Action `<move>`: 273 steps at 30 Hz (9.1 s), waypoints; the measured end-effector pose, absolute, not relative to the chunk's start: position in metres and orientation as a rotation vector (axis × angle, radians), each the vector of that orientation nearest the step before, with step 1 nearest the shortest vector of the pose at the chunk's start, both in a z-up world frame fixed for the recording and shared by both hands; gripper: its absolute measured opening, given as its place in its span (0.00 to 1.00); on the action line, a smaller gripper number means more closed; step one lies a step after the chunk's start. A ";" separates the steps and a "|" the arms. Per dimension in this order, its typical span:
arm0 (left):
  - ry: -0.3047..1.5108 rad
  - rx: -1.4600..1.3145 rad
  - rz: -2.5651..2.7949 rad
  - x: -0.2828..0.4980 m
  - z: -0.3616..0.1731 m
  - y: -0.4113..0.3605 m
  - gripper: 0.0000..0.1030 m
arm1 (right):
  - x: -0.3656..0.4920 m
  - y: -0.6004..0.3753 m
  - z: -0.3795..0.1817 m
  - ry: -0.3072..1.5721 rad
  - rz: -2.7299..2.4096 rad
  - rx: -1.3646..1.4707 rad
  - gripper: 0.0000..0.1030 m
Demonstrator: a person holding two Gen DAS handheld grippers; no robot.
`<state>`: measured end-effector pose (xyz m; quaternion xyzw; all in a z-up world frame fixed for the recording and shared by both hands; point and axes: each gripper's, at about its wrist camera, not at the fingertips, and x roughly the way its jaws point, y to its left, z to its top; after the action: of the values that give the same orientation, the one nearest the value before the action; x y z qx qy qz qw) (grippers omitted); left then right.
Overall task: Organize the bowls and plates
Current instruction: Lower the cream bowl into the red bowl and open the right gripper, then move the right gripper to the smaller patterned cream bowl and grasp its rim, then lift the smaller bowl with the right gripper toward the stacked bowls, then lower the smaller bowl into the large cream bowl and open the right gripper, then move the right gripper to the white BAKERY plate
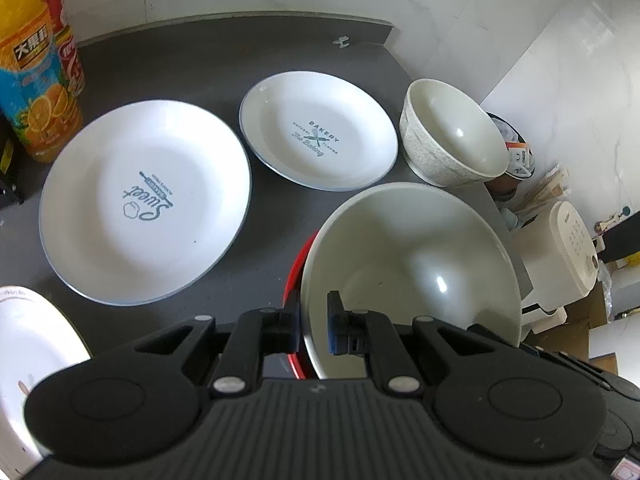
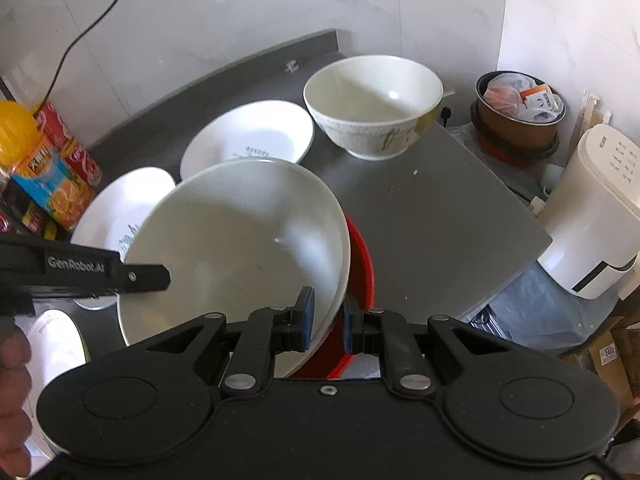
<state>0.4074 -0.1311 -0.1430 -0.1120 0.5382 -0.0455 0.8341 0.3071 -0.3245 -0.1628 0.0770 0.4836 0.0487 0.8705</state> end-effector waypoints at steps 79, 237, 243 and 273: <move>1.030 -0.214 -0.015 0.505 -0.107 -0.191 0.71 | 0.404 -0.433 -0.139 0.895 0.061 0.317 0.73; 1.097 -0.357 0.033 0.418 -0.099 -0.085 0.51 | 0.323 -0.370 -0.116 0.988 0.220 0.321 0.29; 1.084 -0.380 0.099 0.432 -0.100 -0.082 0.57 | 0.356 -0.385 -0.115 0.964 0.241 0.330 0.41; 1.085 -0.433 0.193 0.545 -0.151 -0.094 0.55 | 0.500 -0.392 -0.183 1.087 0.463 0.270 0.41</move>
<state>0.5455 -0.0936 -0.1509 -0.2039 0.5113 0.0909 0.8299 0.4997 -0.3924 -0.1834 0.1268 0.5108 0.2176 0.8220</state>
